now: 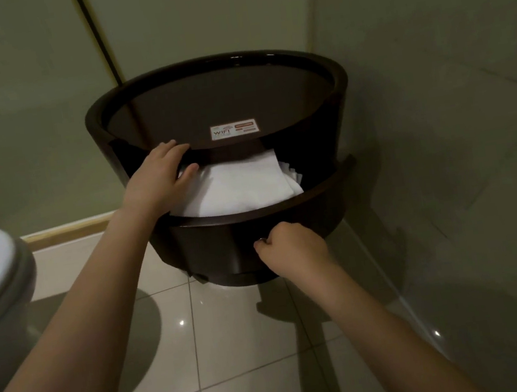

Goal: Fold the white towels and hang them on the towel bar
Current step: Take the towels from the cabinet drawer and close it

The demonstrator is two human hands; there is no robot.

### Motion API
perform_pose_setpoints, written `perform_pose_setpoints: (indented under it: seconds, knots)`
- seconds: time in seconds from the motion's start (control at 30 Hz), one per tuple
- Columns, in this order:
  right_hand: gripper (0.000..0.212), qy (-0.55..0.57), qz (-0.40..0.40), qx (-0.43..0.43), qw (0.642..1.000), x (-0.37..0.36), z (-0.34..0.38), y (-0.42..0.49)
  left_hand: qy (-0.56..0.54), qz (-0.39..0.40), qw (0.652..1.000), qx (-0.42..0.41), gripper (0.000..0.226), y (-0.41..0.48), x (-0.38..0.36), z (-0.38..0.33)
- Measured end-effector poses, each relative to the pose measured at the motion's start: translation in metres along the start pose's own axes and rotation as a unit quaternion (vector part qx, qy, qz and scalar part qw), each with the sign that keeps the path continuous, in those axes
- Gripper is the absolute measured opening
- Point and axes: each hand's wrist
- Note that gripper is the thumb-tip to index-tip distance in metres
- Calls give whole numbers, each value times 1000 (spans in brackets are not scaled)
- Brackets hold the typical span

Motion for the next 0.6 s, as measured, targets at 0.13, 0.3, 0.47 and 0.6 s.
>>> perform_pose_setpoints:
  seconds: [0.13, 0.3, 0.47, 0.6]
  knots:
    - [42, 6, 13, 3, 1000, 2, -4, -17, -1, 5, 1000, -2, 54, 0, -1, 1]
    - [43, 18, 17, 6, 1000, 1, -6, -29, 0, 3, 1000, 2, 56, 1, -4, 1]
    - [41, -14, 57, 13, 998, 12, -4, -30, -9, 10, 1000, 6, 54, 0, -1, -1]
    - [41, 20, 100, 3, 995, 61, 4, -22, -50, -119, 991, 44, 39, -9, 5, -3]
Point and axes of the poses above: each hand's wrist, its own y-axis towards the middle knuckle, its own x-axis out of the back of the hand, z = x × y, and after that the axes turned 4 degrees about -x, right-handed
